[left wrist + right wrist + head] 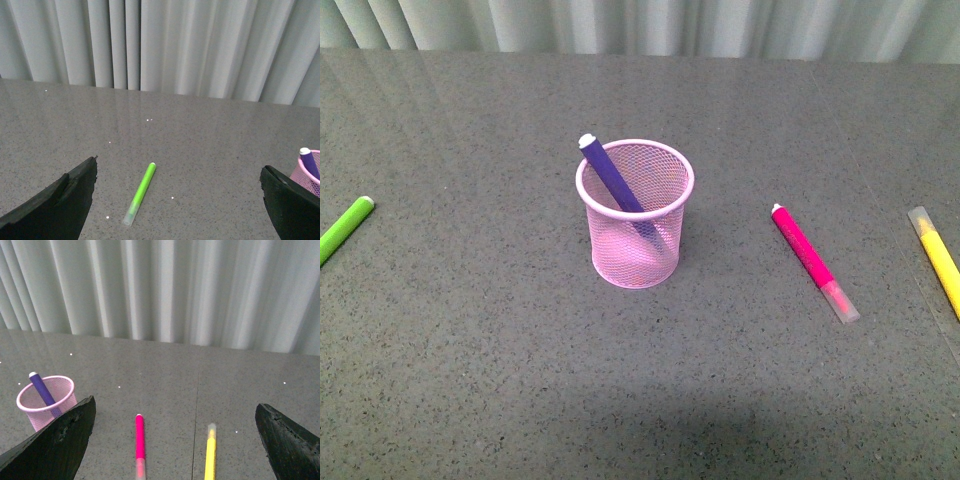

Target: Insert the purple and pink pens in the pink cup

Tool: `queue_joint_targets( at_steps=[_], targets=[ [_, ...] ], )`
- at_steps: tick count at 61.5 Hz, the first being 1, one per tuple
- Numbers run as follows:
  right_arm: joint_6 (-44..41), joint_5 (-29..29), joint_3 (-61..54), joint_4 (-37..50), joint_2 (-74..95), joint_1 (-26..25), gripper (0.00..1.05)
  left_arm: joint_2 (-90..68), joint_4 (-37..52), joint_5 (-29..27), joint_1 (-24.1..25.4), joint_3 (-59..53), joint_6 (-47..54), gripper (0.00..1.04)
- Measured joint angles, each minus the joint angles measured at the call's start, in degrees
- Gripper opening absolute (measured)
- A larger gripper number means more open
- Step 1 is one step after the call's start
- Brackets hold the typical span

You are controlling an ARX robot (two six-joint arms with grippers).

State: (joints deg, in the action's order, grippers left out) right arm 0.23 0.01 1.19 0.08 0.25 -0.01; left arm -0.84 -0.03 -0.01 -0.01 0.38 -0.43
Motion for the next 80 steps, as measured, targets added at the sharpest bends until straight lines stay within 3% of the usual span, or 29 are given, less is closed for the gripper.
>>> queue_joint_targets(
  at_steps=[27, 35, 45, 55, 80],
  targets=[
    [0.0, 0.0, 0.0, 0.0, 0.0, 0.0, 0.97, 0.0, 0.0, 0.0, 0.0, 0.0, 0.0, 0.97],
    [0.2, 13.6, 8.8, -14.4, 15.9, 1.8, 0.97, 0.0, 0.0, -0.1, 0.0, 0.0, 0.0, 0.97],
    [-10.2, 6.3, 23.3, -2.6, 47.3, 1.1, 0.97, 0.0, 0.0, 0.0, 0.0, 0.0, 0.0, 0.97],
    [-17.3, 4.6, 30.3, 2.1, 64.4, 2.3, 0.97, 0.0, 0.0, 0.0, 0.0, 0.0, 0.0, 0.97],
    [-19.1, 5.7, 41.7, 4.2, 89.6, 8.0, 0.97, 0.0, 0.0, 0.0, 0.0, 0.0, 0.0, 0.97]
  ],
)
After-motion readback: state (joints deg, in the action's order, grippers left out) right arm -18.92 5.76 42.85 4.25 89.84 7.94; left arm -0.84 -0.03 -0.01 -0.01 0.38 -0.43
